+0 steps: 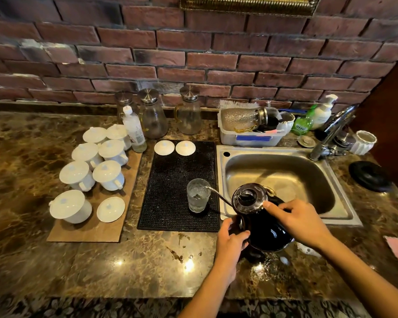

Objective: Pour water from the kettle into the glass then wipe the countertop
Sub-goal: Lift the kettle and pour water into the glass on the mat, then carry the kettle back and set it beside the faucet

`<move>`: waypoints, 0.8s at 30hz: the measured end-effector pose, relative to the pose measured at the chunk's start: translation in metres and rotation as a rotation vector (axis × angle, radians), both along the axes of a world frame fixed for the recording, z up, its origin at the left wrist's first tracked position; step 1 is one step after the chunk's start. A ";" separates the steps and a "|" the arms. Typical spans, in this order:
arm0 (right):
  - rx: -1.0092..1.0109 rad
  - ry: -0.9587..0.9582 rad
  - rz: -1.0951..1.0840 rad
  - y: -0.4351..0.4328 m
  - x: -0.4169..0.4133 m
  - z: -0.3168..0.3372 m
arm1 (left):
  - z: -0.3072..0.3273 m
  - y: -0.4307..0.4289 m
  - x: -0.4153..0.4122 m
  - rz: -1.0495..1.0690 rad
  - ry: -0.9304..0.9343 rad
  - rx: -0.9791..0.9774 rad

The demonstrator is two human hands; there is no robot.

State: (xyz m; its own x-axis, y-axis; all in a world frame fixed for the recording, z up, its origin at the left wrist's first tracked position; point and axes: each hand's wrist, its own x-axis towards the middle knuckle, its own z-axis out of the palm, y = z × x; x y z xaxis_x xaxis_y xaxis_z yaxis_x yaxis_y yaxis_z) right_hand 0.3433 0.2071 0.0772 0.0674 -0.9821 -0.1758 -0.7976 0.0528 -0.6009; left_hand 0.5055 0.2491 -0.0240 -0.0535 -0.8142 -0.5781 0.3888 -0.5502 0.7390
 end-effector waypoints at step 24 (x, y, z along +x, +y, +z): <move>-0.138 -0.363 -0.428 0.056 0.024 -0.021 | 0.011 -0.017 0.035 -0.194 -0.179 -0.184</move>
